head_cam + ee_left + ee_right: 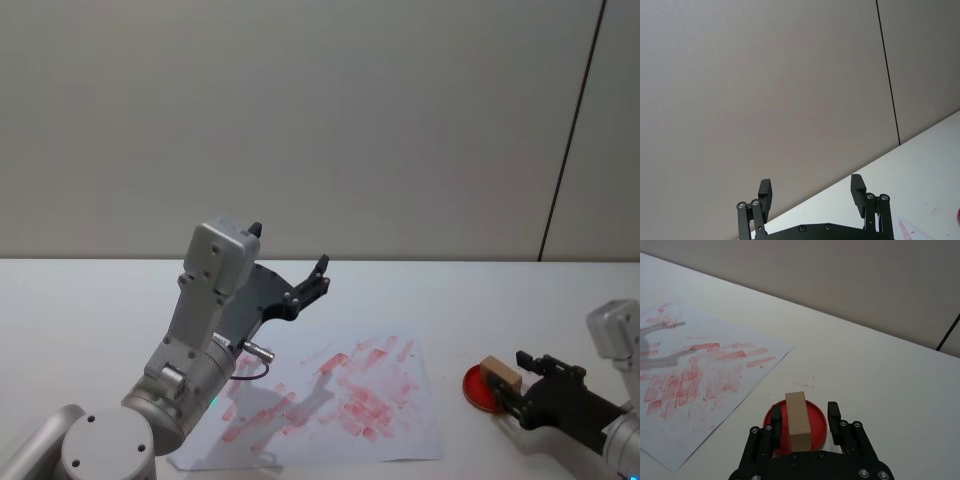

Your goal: Use the one hand to pick up the stamp and affix it onto the A4 paper.

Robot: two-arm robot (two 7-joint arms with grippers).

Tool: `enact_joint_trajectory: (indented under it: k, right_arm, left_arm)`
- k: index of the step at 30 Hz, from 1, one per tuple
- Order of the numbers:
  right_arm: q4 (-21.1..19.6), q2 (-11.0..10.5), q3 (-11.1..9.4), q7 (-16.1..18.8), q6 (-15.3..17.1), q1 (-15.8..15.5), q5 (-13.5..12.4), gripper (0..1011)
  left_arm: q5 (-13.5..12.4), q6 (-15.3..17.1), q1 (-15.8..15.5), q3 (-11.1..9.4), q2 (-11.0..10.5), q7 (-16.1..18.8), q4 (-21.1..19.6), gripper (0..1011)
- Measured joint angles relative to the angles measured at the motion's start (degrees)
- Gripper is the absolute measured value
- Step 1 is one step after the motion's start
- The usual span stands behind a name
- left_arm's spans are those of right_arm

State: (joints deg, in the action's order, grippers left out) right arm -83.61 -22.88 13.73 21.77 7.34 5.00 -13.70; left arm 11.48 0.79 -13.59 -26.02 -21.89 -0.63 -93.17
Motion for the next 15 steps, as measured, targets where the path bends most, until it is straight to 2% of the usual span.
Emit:
enact_joint_trajectory:
  k: [3,4,5,15]
  right_arm:
    - [0.0,0.1,-0.1,-0.1,-0.4,0.1,-1.0,592]
    - [-0.1,0.1,-0.1,-0.2,-0.5,0.1,-1.2,592]
    - [-0.5,0.2,-0.2,-0.3,-0.8,0.1,-1.8,664]
    - [-4.5,0.6,-0.5,-1.9,-3.3,-0.4,-5.6,952]
  left_arm:
    - [0.0,0.0,0.0,0.0,0.0,0.0,0.0,1002]
    - [0.0,0.0,0.0,0.0,0.0,0.0,0.0,1002]
    - [0.0,0.0,0.0,0.0,0.0,0.0,0.0,1002]
    - [0.0,0.0,0.0,0.0,0.0,0.0,0.0,1002]
